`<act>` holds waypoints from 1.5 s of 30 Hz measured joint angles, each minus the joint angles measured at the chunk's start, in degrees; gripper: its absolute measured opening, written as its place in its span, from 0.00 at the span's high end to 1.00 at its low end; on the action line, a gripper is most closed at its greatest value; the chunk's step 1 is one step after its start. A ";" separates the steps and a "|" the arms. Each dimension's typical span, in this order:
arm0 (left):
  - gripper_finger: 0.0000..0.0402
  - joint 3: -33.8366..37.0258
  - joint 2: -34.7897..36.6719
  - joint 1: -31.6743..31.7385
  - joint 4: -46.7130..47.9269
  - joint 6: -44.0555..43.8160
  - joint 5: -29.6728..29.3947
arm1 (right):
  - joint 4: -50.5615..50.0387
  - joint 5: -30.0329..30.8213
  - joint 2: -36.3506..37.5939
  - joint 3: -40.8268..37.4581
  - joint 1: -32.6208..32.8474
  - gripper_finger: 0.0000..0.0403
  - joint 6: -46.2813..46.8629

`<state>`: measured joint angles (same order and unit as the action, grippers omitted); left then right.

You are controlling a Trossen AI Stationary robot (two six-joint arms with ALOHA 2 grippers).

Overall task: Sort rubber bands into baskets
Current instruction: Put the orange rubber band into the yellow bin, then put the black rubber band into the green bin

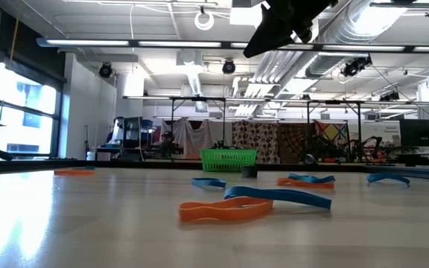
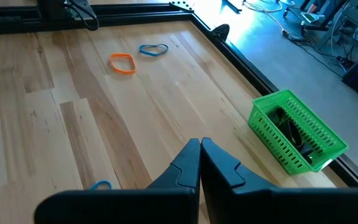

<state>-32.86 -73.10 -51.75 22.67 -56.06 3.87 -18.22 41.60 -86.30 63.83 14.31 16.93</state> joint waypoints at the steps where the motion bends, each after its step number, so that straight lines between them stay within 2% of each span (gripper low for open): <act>1: 0.79 -1.29 0.00 0.02 2.59 1.02 -0.87 | 0.00 -0.01 0.00 0.00 0.00 1.00 0.00; 7: 0.73 -8.56 0.00 1.10 10.35 7.40 -5.33 | 0.00 -0.01 0.00 -0.01 0.00 1.00 0.00; 17: 0.71 -14.03 -1.03 7.83 7.93 21.55 -8.45 | 0.00 -0.01 0.00 -0.01 0.00 1.00 0.00; 22: 0.71 -15.89 -5.61 11.62 1.02 31.68 -8.45 | -0.07 -0.02 0.00 -0.02 0.00 1.00 0.00; 27: 0.71 -19.94 -13.88 14.51 0.61 39.59 -8.33 | -0.21 -0.02 0.00 -0.02 0.00 1.00 0.00; 34: 0.71 -24.01 -22.10 17.32 -1.18 43.57 2.24 | -0.52 -2.14 0.00 -0.02 -0.02 1.00 -0.77; 38: 0.71 -24.29 -24.75 17.96 -5.65 43.51 7.74 | -0.53 -2.51 0.00 -0.02 -0.02 1.00 -0.87; 42: 0.71 -24.30 -25.43 18.02 -8.17 42.65 7.64 | -0.52 -2.52 0.00 -0.02 -0.02 1.00 -0.85; 45: 0.71 -24.31 -25.53 18.03 -7.97 41.75 5.47 | -0.52 -2.69 0.00 -0.02 -0.02 1.00 -0.87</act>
<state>-57.17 -98.63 -33.71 14.70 -14.31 9.34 -18.74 38.92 -86.30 63.81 14.28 16.05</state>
